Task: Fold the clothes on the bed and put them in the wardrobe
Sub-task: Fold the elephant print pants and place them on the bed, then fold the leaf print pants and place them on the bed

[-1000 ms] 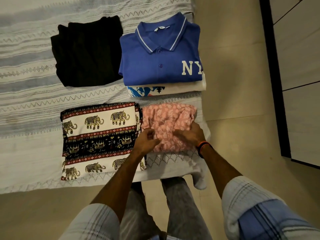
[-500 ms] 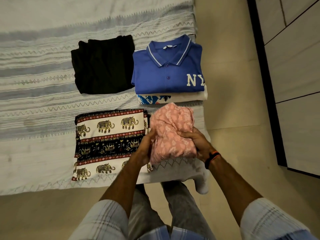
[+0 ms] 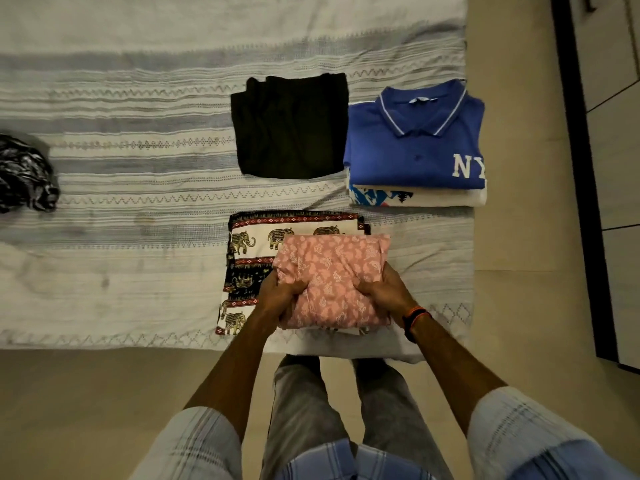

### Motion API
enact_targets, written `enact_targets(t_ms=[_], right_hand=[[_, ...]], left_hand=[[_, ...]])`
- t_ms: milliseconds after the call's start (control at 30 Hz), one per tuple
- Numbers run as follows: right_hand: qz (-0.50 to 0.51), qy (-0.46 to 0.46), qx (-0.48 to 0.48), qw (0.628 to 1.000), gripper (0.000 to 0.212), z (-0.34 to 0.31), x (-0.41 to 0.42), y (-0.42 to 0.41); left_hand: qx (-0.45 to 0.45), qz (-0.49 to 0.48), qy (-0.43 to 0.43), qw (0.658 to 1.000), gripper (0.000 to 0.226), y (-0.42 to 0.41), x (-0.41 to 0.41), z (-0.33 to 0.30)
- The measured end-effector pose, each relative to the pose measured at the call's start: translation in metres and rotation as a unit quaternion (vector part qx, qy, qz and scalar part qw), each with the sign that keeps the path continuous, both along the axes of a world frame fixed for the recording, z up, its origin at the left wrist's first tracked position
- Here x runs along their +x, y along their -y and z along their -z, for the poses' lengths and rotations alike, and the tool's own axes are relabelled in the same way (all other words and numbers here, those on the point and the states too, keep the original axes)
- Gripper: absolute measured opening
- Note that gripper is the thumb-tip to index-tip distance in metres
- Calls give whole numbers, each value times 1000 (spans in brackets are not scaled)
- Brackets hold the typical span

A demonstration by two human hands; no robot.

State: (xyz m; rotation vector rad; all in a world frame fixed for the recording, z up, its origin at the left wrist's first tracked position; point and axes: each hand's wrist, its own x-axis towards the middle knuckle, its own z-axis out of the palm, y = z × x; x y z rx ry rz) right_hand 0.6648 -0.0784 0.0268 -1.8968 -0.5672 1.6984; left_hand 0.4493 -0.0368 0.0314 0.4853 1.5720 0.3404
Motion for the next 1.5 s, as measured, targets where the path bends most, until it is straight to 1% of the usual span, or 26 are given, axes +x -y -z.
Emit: enact_targets(t_ms=[67,200,233,300,367,400,467,533,667,800,933,1067,1167,1267,1500], right_hand=[[-9,8,3,1000,71,4,-23,-4],[16,25,26,999,67,9,-56,-10],[16,55,29,998,68,12,-61,-10],[-12,148,5,989,66,19,-69,-11],[-66,240,-56,967,59,26,-71,-10],[-89,256,-87,959,57,27,-72,-9],[-125,254,-113,953,56,29,-73,-9],[-148,254,-96,951,55,22,-80,-8],[-153,261,-59,951,61,10,-84,-4],[-156,257,-6,954,59,-15,-83,3],[-152,234,53,959,53,-46,-83,13],[-175,219,100,955,48,-71,-88,23],[-218,220,138,941,46,-88,-99,25],[-251,207,167,931,43,-105,-122,22],[-320,186,214,904,37,-128,-200,-1]], left_hand=[[16,13,-20,1000,49,-3,-22,1],[33,5,-26,999,47,-13,-59,10],[32,11,-33,999,49,-16,-65,16],[27,72,-69,995,55,-20,-75,25],[17,135,-99,986,57,-21,-84,31],[12,146,-99,984,60,-21,-88,33],[14,153,-101,983,64,-21,-89,34],[25,159,-80,984,60,-21,-93,31],[28,161,-85,983,74,-18,-93,21],[57,159,-90,982,76,-6,-90,-4],[88,112,-90,986,66,15,-87,-39],[117,50,-81,989,45,38,-91,-71],[132,18,-82,988,55,56,-107,-94],[146,-28,-91,985,58,74,-136,-117],[167,-121,-105,973,53,95,-217,-138]])
